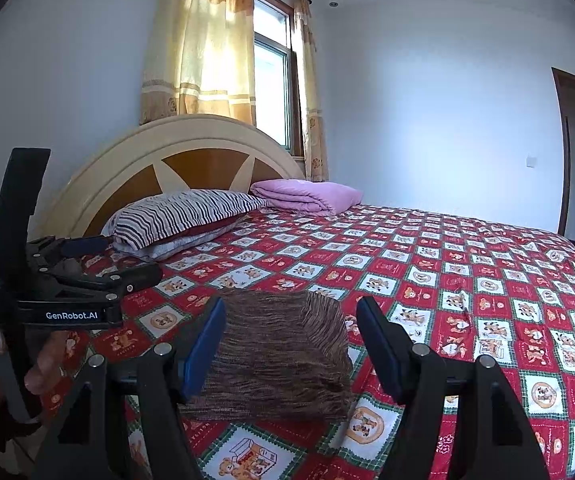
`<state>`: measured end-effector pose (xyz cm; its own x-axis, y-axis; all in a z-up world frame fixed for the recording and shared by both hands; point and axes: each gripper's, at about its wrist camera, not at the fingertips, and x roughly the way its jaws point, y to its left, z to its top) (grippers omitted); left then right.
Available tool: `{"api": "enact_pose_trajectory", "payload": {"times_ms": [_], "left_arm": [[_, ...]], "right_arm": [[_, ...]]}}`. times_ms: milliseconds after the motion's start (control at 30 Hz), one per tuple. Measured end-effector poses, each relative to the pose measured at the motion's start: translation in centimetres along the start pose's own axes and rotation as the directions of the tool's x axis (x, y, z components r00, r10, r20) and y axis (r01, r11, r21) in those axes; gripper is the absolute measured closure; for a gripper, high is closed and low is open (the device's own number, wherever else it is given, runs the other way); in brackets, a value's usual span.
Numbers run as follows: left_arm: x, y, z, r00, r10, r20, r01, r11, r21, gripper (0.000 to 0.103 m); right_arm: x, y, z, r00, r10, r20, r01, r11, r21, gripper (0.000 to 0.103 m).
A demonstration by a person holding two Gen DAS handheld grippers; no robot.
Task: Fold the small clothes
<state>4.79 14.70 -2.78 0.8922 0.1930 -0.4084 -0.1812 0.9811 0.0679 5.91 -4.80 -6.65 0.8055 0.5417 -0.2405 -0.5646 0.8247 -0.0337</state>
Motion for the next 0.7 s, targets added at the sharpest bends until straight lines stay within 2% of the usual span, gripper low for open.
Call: {"api": "enact_pose_trajectory", "payload": {"times_ms": [200, 700], "left_arm": [[0.10, 0.15, 0.16, 1.000, -0.002, -0.002, 0.002, 1.000, -0.007, 0.000], [0.63, 0.58, -0.15, 1.000, 0.012, -0.005, -0.012, 1.000, -0.016, 0.000]], "right_arm": [[-0.98, 0.13, 0.50, 0.999, 0.002, 0.050, -0.003, 1.000, 0.008, 0.034], [-0.41, 0.38, 0.15, 1.000, 0.014, 0.014, -0.014, 1.000, 0.004, 0.034]]}}
